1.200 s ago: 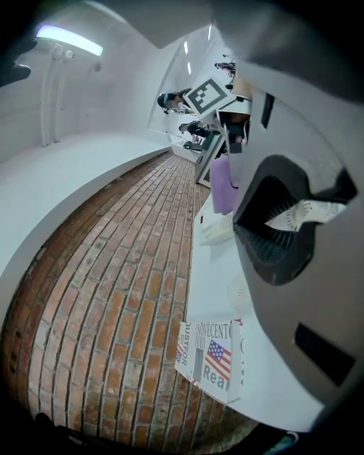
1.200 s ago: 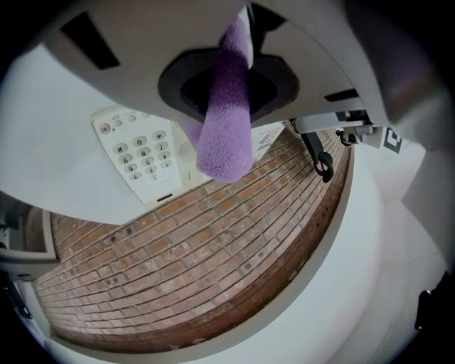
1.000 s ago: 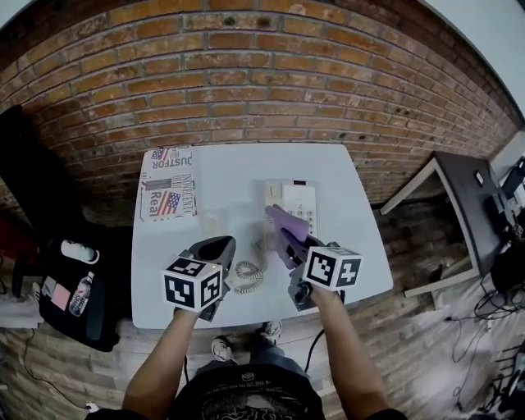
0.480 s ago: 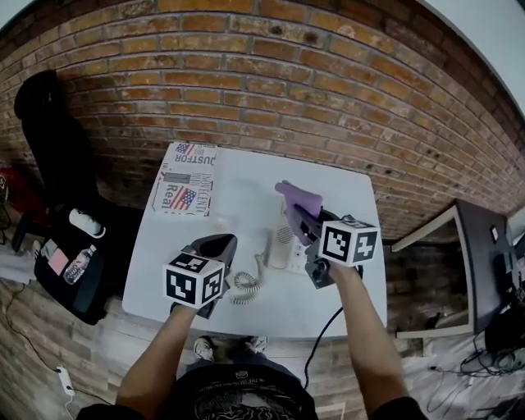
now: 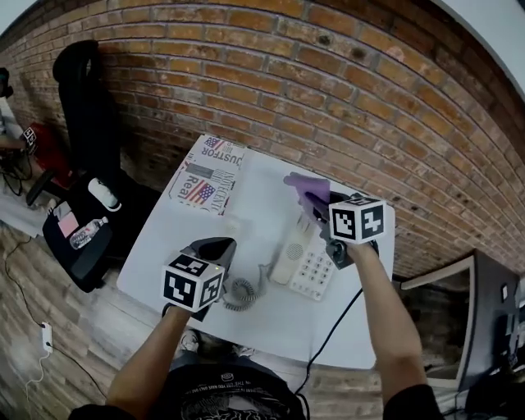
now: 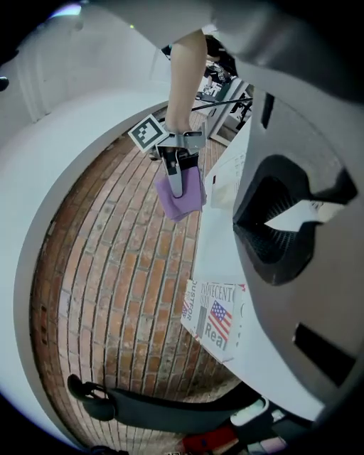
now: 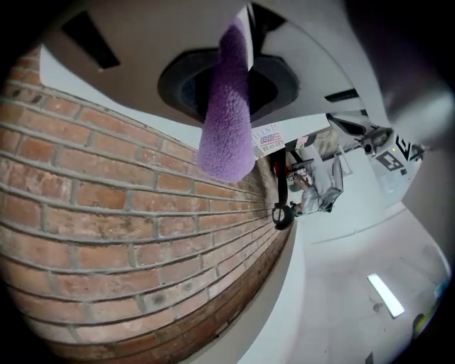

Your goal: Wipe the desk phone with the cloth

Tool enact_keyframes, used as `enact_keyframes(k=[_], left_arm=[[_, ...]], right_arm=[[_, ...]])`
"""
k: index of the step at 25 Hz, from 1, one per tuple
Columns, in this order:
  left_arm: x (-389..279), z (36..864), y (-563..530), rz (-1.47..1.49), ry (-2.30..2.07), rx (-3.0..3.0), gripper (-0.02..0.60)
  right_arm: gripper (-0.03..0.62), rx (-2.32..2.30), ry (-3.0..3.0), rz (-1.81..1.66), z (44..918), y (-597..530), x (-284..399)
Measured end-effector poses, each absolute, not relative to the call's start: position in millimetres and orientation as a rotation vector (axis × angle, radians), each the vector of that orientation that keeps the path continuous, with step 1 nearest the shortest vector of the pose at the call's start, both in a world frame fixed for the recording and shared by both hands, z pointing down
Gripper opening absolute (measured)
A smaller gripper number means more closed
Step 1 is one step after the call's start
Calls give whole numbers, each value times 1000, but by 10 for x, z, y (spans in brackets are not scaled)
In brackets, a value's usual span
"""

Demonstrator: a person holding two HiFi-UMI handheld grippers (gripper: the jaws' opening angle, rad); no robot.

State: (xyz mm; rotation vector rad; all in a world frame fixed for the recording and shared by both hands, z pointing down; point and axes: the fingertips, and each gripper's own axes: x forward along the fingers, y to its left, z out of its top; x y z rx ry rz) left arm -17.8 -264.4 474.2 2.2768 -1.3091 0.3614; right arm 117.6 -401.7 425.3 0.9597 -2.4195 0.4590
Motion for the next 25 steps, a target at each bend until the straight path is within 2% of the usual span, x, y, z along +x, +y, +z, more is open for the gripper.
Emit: enact_keyframes(k=[6,14,25], left_arm=[[-267,4768,-2632,360,-1411,2202,6],[-299,4862,-2526,360,-1482,2129,6],[-353,4909,-2324,347,-1471,2122,6]], right_arm=[[46,706,-2278,215,4584,-4298,980],[46,297,-2018,-23,5177,-4130,837],[46,200,-1901,-109,5354,-3883,809]])
